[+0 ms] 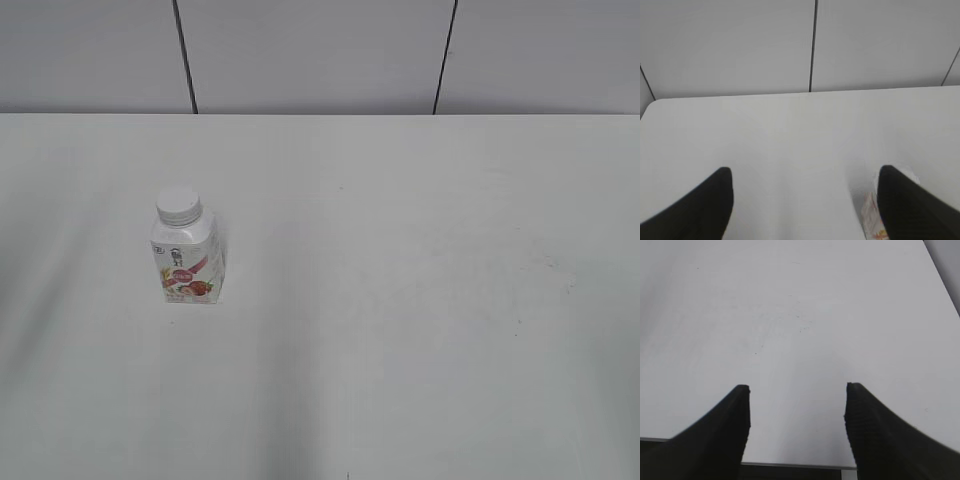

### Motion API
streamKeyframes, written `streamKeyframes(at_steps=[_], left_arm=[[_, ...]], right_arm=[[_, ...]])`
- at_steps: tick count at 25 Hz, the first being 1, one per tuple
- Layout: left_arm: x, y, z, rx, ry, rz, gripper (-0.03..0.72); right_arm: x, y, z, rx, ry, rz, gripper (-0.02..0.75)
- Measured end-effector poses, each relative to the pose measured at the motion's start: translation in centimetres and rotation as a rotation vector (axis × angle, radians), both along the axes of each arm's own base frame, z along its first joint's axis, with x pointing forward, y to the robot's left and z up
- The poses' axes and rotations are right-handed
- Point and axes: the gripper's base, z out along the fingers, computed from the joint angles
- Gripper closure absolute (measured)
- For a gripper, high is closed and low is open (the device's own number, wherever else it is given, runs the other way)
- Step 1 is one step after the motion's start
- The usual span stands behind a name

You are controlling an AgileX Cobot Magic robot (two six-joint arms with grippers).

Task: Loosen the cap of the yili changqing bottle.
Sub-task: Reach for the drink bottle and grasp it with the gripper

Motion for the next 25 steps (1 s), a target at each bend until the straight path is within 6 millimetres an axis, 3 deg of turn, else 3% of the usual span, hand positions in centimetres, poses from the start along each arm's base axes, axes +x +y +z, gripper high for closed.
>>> streamKeyframes(at_steps=[6, 14, 19, 25], left_arm=[[5.1, -0.7, -2.1, -0.017, 0.036, -0.015, 0.147], [8.9, -2.3, -4.4, -0.018, 0.036, -0.072, 0.147], [9.6, -2.8, -5.9, -0.013, 0.004, -0.091, 0.147], [8.1, -3.0, -9.7, -0.053, -0.011, -0.131, 0.147]], right_arm=[[0.0, 0.0, 0.0, 0.000, 0.000, 0.000, 0.258], [0.0, 0.0, 0.0, 0.000, 0.000, 0.000, 0.258], [0.0, 0.0, 0.0, 0.000, 0.000, 0.000, 0.258], [0.0, 0.0, 0.0, 0.000, 0.000, 0.000, 0.258]])
